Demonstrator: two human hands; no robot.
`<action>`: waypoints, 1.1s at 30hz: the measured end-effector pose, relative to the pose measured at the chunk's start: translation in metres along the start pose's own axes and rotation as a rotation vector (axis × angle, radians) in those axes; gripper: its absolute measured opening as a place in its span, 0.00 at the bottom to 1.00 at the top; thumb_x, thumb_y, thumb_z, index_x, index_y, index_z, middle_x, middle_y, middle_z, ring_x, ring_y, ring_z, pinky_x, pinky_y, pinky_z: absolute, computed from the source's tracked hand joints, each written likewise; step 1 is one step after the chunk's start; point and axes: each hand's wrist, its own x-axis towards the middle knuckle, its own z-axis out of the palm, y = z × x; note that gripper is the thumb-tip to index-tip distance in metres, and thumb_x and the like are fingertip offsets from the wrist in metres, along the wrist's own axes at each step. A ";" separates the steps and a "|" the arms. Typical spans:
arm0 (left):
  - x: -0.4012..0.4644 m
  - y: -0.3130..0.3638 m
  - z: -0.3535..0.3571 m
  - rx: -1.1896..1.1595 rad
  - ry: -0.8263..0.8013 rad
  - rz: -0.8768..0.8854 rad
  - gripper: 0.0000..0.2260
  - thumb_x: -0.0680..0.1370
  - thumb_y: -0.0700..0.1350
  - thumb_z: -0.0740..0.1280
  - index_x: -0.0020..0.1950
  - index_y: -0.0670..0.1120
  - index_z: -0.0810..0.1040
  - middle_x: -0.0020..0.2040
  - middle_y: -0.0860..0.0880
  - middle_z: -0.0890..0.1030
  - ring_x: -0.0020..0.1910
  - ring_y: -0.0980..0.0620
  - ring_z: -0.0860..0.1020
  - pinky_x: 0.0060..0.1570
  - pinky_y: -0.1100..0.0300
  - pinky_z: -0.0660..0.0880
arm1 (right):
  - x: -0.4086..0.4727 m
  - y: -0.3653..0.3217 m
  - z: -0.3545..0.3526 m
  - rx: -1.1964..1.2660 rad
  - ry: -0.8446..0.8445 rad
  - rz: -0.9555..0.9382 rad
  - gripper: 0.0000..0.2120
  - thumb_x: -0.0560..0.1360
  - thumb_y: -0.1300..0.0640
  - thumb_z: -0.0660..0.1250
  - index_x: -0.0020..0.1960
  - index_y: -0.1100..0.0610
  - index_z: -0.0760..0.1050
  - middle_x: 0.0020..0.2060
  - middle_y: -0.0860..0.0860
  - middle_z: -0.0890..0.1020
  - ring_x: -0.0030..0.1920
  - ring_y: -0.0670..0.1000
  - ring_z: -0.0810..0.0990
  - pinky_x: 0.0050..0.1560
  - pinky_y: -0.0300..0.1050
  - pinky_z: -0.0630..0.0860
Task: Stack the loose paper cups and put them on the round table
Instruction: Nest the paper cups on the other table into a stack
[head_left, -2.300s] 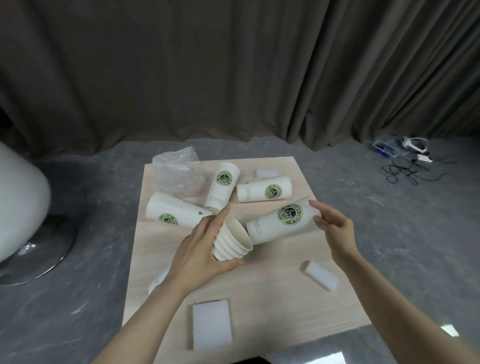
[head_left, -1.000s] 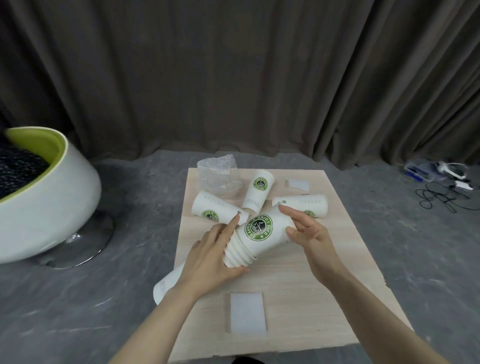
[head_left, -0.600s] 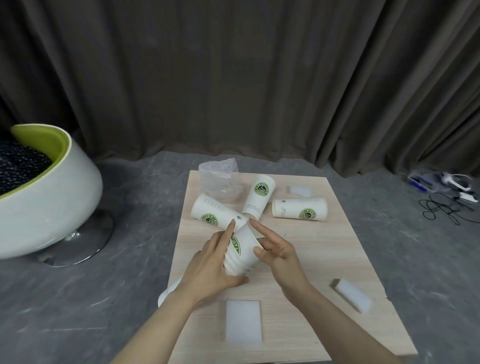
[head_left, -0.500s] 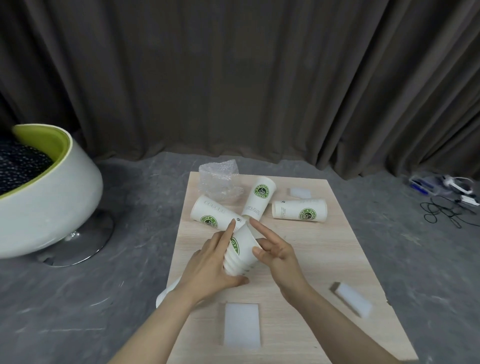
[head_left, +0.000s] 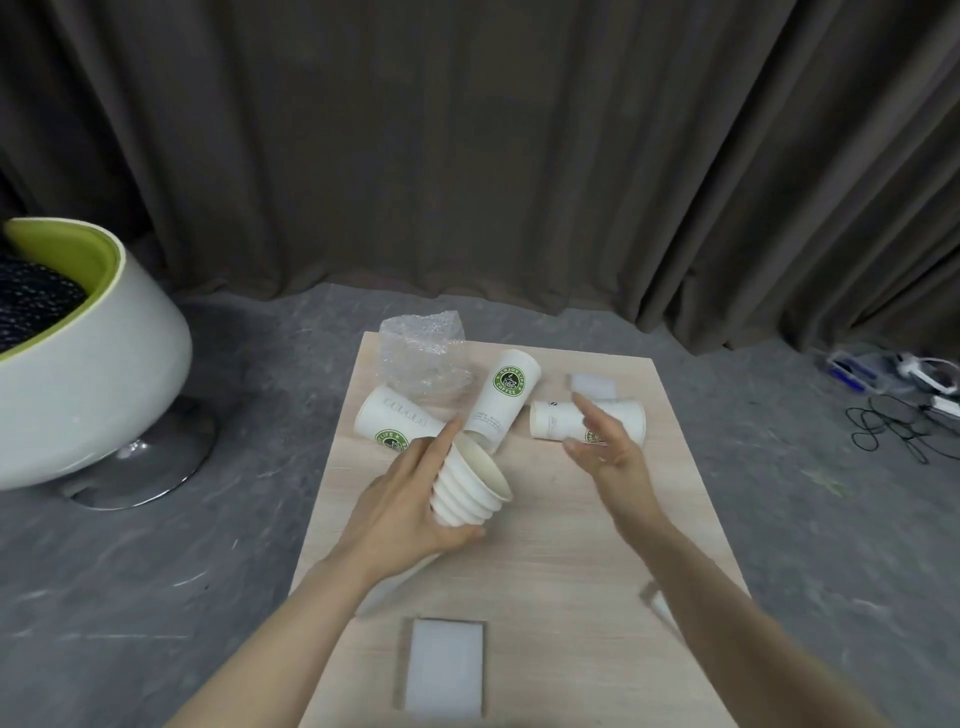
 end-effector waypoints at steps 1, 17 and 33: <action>0.003 0.003 -0.001 0.004 0.007 -0.002 0.50 0.63 0.68 0.70 0.72 0.71 0.37 0.64 0.63 0.64 0.61 0.62 0.67 0.49 0.59 0.72 | 0.013 0.008 -0.015 -0.031 0.051 0.025 0.25 0.75 0.65 0.69 0.67 0.45 0.72 0.66 0.47 0.70 0.65 0.48 0.69 0.67 0.46 0.68; 0.005 0.014 0.005 -0.019 0.126 -0.160 0.50 0.65 0.59 0.76 0.71 0.73 0.40 0.63 0.66 0.62 0.57 0.69 0.63 0.46 0.65 0.67 | 0.103 0.107 -0.090 -0.196 0.115 0.266 0.24 0.73 0.73 0.65 0.64 0.54 0.77 0.62 0.53 0.78 0.54 0.49 0.75 0.53 0.36 0.71; 0.009 -0.003 -0.007 -0.013 -0.003 -0.070 0.50 0.65 0.63 0.74 0.69 0.75 0.38 0.61 0.70 0.60 0.57 0.71 0.63 0.46 0.68 0.68 | 0.042 0.024 -0.079 0.048 0.212 -0.008 0.21 0.73 0.78 0.60 0.59 0.58 0.78 0.60 0.50 0.79 0.62 0.43 0.76 0.66 0.37 0.69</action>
